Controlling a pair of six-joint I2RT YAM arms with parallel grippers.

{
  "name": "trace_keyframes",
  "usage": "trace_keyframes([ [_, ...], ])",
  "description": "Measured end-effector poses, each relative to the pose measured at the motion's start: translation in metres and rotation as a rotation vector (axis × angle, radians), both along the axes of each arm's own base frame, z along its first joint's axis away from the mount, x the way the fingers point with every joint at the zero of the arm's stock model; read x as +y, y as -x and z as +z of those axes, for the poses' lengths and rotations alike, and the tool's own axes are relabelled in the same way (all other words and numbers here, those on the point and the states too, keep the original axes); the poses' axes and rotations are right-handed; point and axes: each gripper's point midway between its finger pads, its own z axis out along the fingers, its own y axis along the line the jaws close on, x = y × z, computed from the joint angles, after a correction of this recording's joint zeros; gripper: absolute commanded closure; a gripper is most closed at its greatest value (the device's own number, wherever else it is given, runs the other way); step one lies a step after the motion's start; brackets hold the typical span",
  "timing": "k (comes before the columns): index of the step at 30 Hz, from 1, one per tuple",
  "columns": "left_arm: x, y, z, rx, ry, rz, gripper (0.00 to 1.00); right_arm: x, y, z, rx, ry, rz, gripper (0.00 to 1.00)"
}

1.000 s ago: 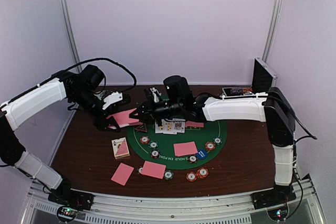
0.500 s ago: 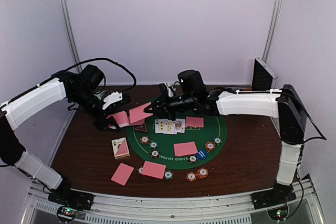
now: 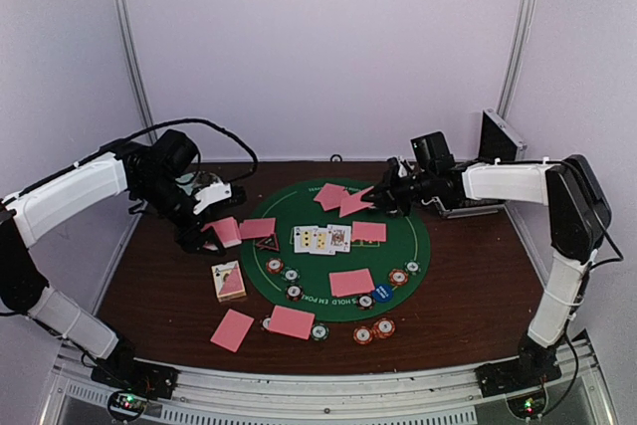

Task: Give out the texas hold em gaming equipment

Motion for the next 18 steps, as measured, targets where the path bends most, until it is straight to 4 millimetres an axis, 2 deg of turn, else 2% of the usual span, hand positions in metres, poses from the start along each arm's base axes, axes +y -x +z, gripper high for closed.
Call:
trace_keyframes([
  [2,0.004,-0.001,-0.005,0.004,-0.007,0.011,1.0,-0.016,-0.011,-0.011,0.002,0.028,-0.025,1.0],
  [7,0.016,-0.003,-0.017,0.026,-0.022,0.041,1.0,-0.031,-0.018,-0.052,0.057,0.09,-0.035,1.0],
  [12,0.028,-0.003,-0.027,0.046,-0.033,0.069,1.0,-0.033,-0.014,-0.087,0.121,0.124,-0.029,1.0],
  [18,0.035,0.003,-0.038,0.073,-0.045,0.075,1.0,-0.039,0.0,-0.108,0.157,0.142,-0.028,1.0],
])
